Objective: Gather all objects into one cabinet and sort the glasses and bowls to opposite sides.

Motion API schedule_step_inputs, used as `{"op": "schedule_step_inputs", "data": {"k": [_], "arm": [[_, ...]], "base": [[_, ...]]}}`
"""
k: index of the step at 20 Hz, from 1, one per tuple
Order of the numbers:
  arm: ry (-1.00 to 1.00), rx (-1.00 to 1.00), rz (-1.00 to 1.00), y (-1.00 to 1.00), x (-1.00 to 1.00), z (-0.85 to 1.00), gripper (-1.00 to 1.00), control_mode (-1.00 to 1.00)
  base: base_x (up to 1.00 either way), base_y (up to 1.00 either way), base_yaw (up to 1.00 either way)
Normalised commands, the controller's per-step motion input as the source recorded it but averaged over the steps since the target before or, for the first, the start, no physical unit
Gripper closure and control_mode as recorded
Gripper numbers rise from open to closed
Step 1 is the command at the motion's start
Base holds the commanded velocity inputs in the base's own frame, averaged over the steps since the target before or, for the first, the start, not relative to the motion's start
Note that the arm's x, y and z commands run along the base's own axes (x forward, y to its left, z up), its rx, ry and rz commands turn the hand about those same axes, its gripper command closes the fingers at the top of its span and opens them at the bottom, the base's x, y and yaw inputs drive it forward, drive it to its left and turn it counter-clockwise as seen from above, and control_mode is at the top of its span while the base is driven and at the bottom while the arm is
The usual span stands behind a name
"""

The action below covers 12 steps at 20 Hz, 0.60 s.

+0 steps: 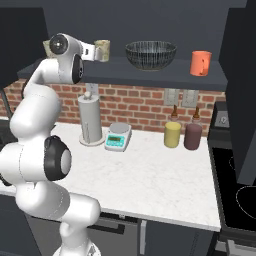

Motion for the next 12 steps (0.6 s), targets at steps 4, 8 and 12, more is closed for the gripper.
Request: {"op": "schedule_step_inputs", "data": {"k": [4,8,12], "arm": [[0.00,0.00,0.00,-0.01,0.25,0.00,-1.00,-1.00],[0.00,0.01,0.00,-0.31,0.28,0.00,-1.00,-1.00],[0.00,0.01,0.00,-0.35,0.19,0.00,-1.00,-1.00]], "base": [[0.00,0.00,0.00],[0.00,0.00,0.00],[0.00,0.00,0.00]]}}
